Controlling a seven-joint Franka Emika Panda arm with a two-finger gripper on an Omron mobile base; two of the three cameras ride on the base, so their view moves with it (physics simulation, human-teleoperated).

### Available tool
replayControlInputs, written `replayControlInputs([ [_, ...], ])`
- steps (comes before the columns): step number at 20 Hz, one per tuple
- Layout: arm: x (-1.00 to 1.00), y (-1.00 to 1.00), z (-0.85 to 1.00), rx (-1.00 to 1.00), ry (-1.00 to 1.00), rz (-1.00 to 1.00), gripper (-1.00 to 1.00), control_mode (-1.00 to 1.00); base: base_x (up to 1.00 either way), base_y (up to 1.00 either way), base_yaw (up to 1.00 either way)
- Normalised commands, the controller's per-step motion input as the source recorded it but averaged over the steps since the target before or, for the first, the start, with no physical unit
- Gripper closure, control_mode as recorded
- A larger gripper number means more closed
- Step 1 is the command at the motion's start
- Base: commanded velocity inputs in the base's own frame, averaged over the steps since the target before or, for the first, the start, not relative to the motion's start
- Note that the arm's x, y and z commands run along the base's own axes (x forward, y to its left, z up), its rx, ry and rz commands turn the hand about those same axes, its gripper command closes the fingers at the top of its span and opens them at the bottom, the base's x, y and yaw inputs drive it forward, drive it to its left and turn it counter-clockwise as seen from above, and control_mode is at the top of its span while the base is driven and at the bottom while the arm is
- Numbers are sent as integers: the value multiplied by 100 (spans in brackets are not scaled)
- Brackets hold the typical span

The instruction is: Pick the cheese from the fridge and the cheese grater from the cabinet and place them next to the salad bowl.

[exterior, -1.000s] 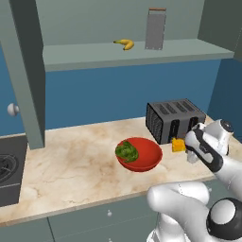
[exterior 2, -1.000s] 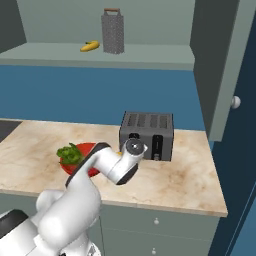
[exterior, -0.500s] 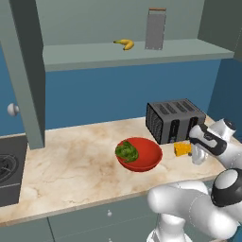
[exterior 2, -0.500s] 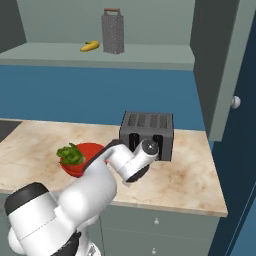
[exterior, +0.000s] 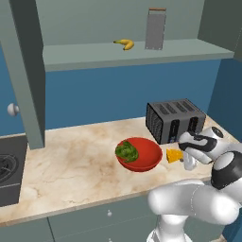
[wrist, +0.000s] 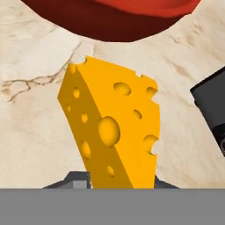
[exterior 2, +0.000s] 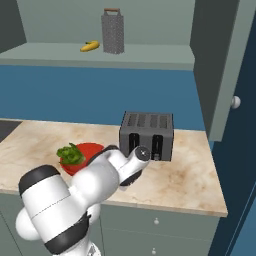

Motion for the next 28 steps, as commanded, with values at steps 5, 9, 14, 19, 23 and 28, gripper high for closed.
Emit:
replayControlInputs([
  [5, 4, -8, -13, 0, 0, 4, -100, -100, 0, 0, 0],
  [9, 0, -8, 4, 0, 0, 2, -100, -100, 0, 0, 0],
  [14, -19, 1, 66, 0, -4, 2, -100, -100, 0, 0, 0],
  [19, -26, 29, 100, -3, -2, 1, -100, -100, 0, 0, 0],
  [23, -37, 55, 100, 0, 0, -4, -100, -100, 0, 0, 0],
  [28, -36, 48, 100, 9, -8, -22, -100, -100, 0, 0, 0],
])
